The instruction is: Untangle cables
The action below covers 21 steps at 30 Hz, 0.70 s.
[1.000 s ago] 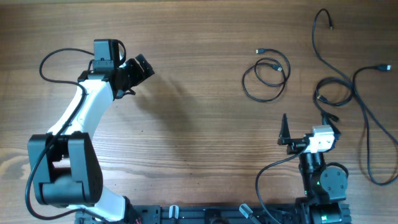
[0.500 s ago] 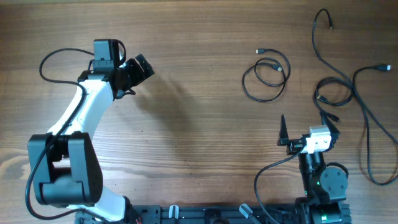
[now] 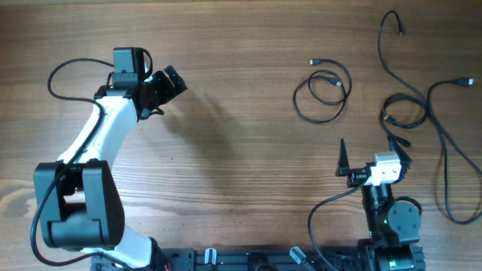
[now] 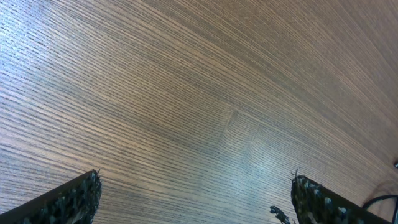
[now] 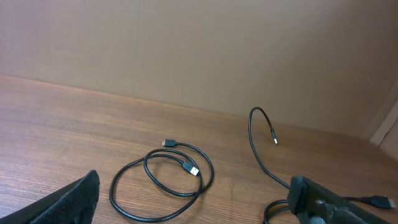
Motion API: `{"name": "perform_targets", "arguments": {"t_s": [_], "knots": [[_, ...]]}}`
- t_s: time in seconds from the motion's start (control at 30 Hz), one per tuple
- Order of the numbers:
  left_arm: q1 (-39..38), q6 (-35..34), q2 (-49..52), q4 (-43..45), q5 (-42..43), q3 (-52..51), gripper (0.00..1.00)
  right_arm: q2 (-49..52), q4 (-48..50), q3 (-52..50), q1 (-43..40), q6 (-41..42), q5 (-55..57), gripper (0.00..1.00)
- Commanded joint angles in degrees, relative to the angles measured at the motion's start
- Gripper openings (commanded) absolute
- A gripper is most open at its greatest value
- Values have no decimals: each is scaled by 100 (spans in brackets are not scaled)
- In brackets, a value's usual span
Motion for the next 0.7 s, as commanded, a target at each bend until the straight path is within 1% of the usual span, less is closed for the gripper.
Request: {"name": "perform_targets", "arguments": {"t_s": [0.0, 0.1, 0.3, 0.67], "knots": [[-74, -35, 17, -4, 50, -37, 100, -63, 4, -7, 13, -107, -98, 100], [-144, -35, -68, -7, 50, -37, 100, -63, 7, -7, 13, -107, -98, 100], [-354, -35, -638, -7, 50, -37, 100, -63, 9, -7, 13, -107, -98, 100], [-365, -35, -2601, -7, 50, -37, 100, -63, 7, -7, 13, -107, -98, 100]]}}
